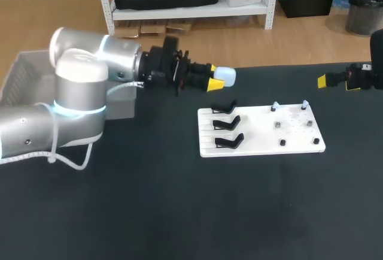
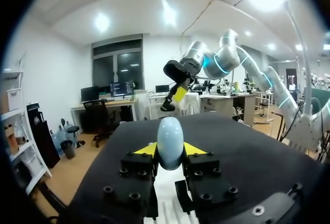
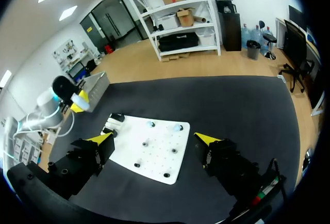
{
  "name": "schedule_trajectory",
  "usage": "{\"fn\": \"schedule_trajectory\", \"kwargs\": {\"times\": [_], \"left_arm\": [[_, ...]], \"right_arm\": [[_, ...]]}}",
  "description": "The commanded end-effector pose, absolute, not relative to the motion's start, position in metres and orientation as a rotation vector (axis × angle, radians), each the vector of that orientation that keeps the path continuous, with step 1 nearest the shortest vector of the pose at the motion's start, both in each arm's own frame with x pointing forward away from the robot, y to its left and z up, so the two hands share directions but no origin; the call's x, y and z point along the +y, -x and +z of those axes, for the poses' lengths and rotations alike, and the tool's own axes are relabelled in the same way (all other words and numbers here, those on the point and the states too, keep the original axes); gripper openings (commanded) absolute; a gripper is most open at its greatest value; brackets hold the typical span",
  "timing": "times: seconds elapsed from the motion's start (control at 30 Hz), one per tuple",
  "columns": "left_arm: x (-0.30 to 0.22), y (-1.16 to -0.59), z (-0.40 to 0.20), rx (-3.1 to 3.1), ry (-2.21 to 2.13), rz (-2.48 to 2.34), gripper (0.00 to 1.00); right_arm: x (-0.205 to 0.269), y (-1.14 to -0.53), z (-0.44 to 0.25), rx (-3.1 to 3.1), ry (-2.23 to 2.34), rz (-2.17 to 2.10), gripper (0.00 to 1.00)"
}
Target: Pick up each earbud case from the left stands, insert the matching earbuds, close the lid, and place the case in the box.
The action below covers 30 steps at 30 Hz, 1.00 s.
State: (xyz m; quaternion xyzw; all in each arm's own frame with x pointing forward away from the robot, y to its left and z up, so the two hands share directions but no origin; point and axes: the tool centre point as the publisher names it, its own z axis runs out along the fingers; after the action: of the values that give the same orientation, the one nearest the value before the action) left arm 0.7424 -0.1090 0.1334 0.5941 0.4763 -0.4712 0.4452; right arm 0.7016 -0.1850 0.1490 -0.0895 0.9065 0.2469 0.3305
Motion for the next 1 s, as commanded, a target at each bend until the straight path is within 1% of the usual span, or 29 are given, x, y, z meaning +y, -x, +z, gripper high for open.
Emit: {"fn": "schedule_trajectory", "kwargs": {"times": [0.03,0.77,1.0], "left_arm": [[-0.107,-0.733,0.134,1.207,-1.418,-1.111,0.0],[-0.107,-0.733,0.134,1.207,-1.418,-1.111,0.0],[-0.122,-0.721,0.13,1.183,-1.338,-1.148,0.0]], "right_arm": [[-0.185,-0.701,0.149,2.371,0.235,0.644,1.0],[-0.185,-0.701,0.149,2.371,0.235,0.644,1.0],[-0.185,-0.701,0.149,2.371,0.235,0.644,1.0]]}}
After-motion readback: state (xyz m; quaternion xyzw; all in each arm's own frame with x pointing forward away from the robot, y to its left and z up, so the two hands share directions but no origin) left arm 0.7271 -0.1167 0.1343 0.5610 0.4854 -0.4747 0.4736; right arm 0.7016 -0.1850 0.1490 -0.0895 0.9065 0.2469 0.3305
